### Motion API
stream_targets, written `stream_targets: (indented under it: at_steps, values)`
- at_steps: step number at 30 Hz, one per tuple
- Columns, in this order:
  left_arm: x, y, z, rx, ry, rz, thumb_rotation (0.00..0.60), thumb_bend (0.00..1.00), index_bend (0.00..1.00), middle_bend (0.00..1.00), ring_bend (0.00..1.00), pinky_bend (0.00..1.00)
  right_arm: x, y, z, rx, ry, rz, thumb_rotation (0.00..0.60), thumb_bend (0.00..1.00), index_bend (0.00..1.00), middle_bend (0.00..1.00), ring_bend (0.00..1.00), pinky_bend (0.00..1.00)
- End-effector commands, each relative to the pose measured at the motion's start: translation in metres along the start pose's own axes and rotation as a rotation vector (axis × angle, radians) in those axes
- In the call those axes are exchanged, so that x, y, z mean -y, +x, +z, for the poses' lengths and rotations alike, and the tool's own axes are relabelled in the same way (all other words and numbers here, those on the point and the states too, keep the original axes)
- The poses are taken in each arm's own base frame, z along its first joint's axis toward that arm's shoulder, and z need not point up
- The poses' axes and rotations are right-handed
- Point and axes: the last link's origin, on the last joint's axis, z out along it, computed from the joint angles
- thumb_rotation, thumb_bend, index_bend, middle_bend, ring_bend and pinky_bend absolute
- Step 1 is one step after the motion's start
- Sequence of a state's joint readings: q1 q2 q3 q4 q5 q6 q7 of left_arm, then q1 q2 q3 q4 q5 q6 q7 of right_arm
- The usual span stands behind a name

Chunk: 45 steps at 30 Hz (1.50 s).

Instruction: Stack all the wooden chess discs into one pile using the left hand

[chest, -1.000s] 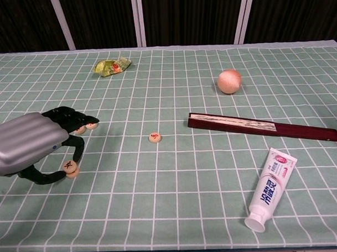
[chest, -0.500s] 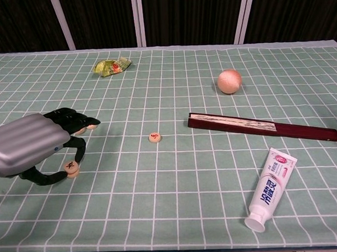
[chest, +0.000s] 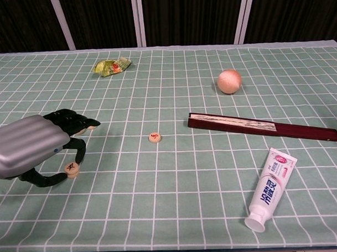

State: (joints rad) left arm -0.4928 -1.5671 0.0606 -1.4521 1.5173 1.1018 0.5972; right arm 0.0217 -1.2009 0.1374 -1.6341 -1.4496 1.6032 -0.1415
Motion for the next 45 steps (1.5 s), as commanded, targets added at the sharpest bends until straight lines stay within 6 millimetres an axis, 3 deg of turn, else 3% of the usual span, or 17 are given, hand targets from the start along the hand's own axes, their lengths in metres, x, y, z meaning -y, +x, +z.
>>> stream_targets:
  at_steps: [1, 9, 13, 22, 26, 36, 45]
  values:
    - [0.0, 0.0, 0.0, -0.002, -0.001, -0.002, 0.6, 0.31, 0.45, 0.0, 0.0, 0.0, 0.0, 0.0, 0.0, -0.001, 0.0, 0.0, 0.6, 0.23, 0.09, 0.01, 0.0, 0.0]
    - [0.005, 0.009, 0.0, -0.042, 0.032, -0.002, 0.6, 0.3, 0.42, 0.0, 0.0, 0.0, 0.0, 0.0, 0.0, -0.004, -0.001, 0.001, 0.6, 0.23, 0.09, 0.01, 0.0, 0.0]
    - [0.007, 0.026, 0.01, -0.093, 0.042, -0.027, 0.6, 0.26, 0.39, 0.0, 0.0, 0.0, 0.0, 0.0, 0.0, -0.007, 0.001, 0.003, 0.6, 0.23, 0.09, 0.01, 0.0, 0.0]
    - [-0.005, 0.084, 0.072, -0.122, 0.019, -0.117, 0.6, 0.19, 0.37, 0.0, 0.0, 0.0, 0.001, 0.0, 0.0, -0.008, 0.002, 0.002, 0.6, 0.23, 0.09, 0.01, 0.0, 0.0]
    - [-0.019, 0.096, 0.099, -0.073, 0.005, -0.129, 0.6, 0.19, 0.4, 0.0, 0.0, 0.0, 0.0, 0.0, 0.0, -0.008, 0.001, 0.001, 0.6, 0.23, 0.09, 0.01, 0.0, 0.0]
    - [-0.053, 0.103, 0.15, -0.016, 0.024, -0.102, 0.6, 0.22, 0.42, 0.0, 0.0, 0.0, 0.0, 0.0, 0.001, -0.01, -0.003, 0.002, 0.6, 0.23, 0.09, 0.01, 0.0, 0.0]
    - [-0.067, 0.088, 0.163, 0.029, 0.036, -0.036, 0.6, 0.23, 0.45, 0.0, 0.0, 0.0, 0.0, 0.0, 0.001, -0.012, -0.003, 0.005, 0.6, 0.23, 0.09, 0.01, 0.0, 0.0]
